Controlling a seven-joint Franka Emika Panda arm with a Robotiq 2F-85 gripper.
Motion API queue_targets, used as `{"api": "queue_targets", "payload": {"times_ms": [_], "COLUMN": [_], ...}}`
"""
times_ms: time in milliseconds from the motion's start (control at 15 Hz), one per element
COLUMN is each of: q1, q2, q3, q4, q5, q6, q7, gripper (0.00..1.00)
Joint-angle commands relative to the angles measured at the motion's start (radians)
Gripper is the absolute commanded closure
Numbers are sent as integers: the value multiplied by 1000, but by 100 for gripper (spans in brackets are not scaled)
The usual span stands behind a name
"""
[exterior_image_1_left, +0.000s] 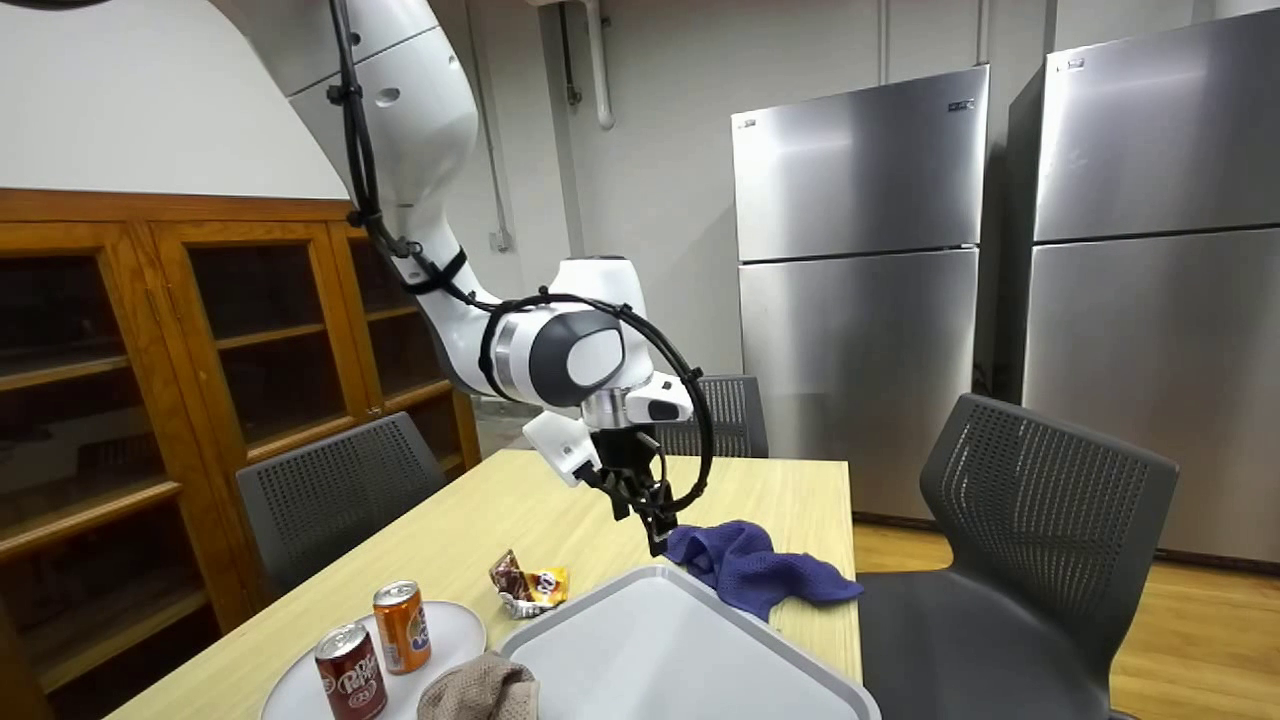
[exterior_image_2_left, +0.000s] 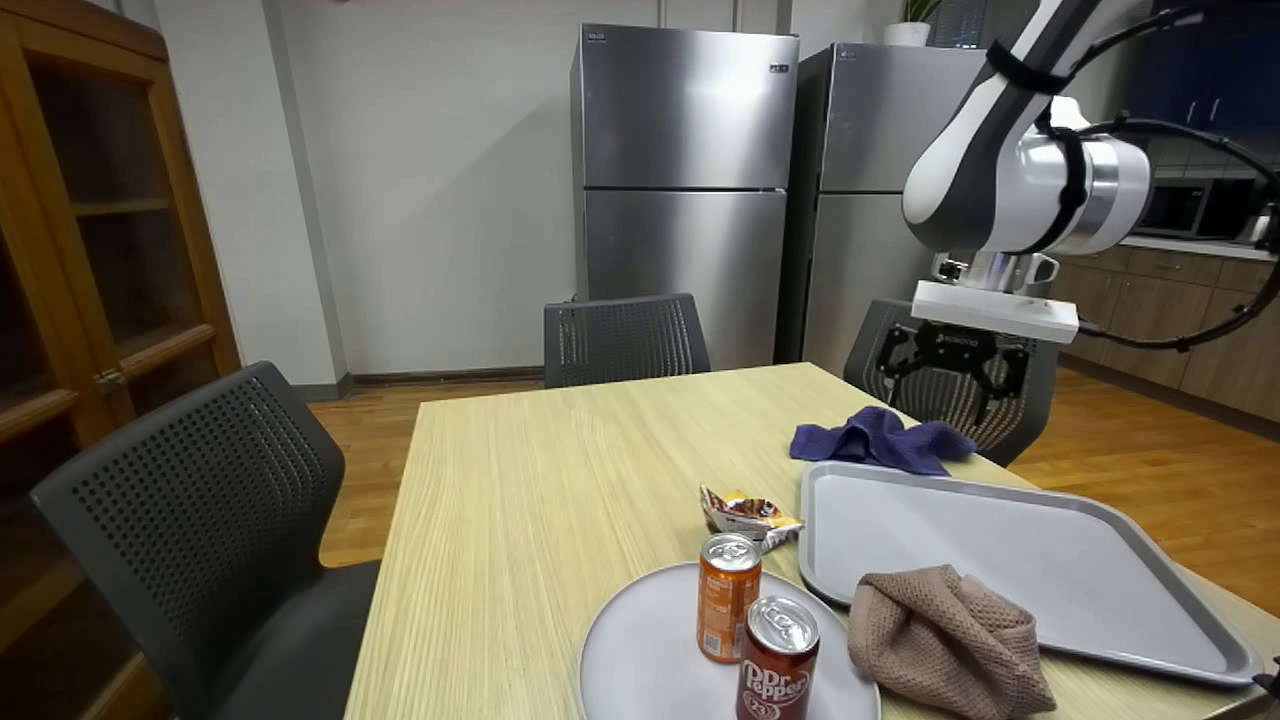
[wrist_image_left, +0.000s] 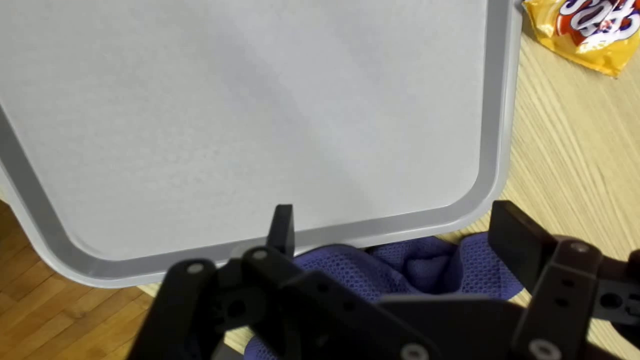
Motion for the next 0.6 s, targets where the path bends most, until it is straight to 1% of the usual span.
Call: {"api": "queue_targets", "payload": {"times_ms": [0,467,533], "q1": [2,2,-3], "q2": [-1,-1,-4], "q3": [-2,-2,6], "q4": [1,0,-2], "q5": [0,1,11], "q6": [-2,0,-1], "q7": [0,-1,-12], "gripper": [0,0,0]}}
